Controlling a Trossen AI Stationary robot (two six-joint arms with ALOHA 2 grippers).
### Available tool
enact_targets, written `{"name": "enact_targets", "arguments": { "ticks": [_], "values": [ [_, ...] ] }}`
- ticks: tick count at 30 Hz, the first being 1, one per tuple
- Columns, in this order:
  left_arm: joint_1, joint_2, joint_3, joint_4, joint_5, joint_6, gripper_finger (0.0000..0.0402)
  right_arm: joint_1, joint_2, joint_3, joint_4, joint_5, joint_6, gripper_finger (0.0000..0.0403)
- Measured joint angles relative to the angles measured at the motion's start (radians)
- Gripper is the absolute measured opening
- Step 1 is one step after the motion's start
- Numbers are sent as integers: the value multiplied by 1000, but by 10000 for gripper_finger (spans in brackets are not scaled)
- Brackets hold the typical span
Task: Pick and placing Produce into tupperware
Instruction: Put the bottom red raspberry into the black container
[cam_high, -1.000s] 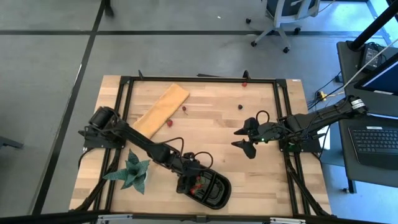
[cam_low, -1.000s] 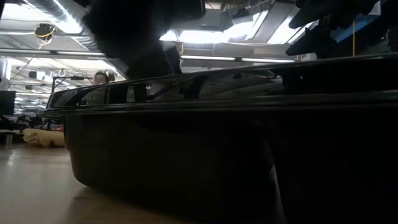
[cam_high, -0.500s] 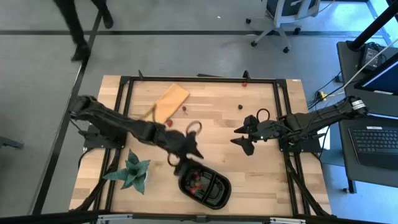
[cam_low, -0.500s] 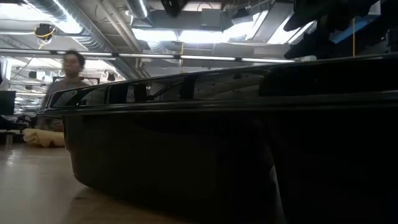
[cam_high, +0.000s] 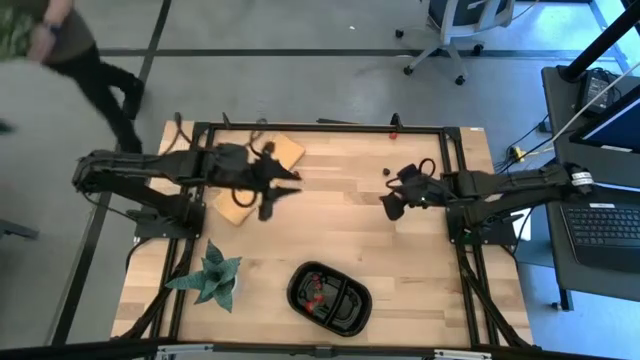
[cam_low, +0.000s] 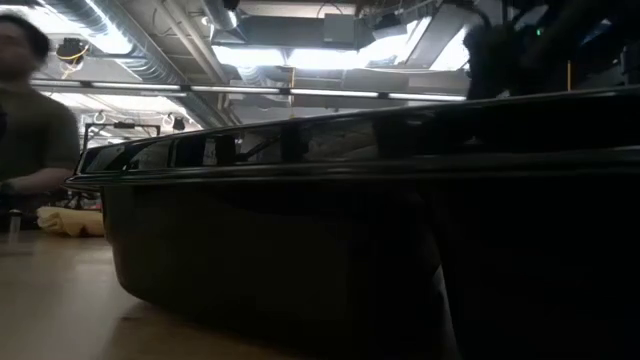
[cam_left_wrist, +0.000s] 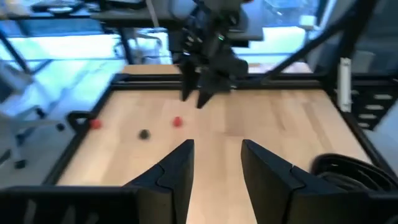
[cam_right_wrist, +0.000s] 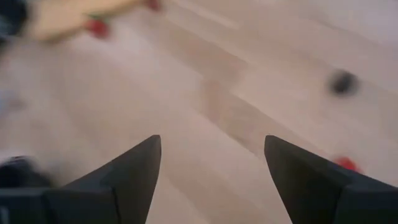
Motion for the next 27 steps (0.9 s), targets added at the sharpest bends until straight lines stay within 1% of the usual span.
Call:
{"name": "enact_targets", "arguments": {
  "ticks": [4, 7, 11, 17, 20, 23, 27],
  "values": [
    [71, -99, -109, 13, 0, 0, 126, -61, 0, 0, -160, 0, 68, 288],
    [114, -176, -225, 81, 0, -8, 126, -93, 0, 0, -234, -1, 97, 288],
    [169, -275, -393, 202, 12, -60, 126, -120, 0, 0, -254, -2, 106, 288],
    [236, -406, -614, 374, 105, -116, 126, -148, 23, 0, -255, -2, 92, 288],
    [259, -459, -686, 402, 131, -140, 126, -151, 60, 0, -247, -3, 66, 288],
    [268, -503, -734, 403, 135, -159, 126, -151, 113, 0, -238, -2, 25, 288],
    [279, -545, -774, 404, 134, -167, 126, -152, 200, 0, -239, 2, 50, 288]
  ]
}}
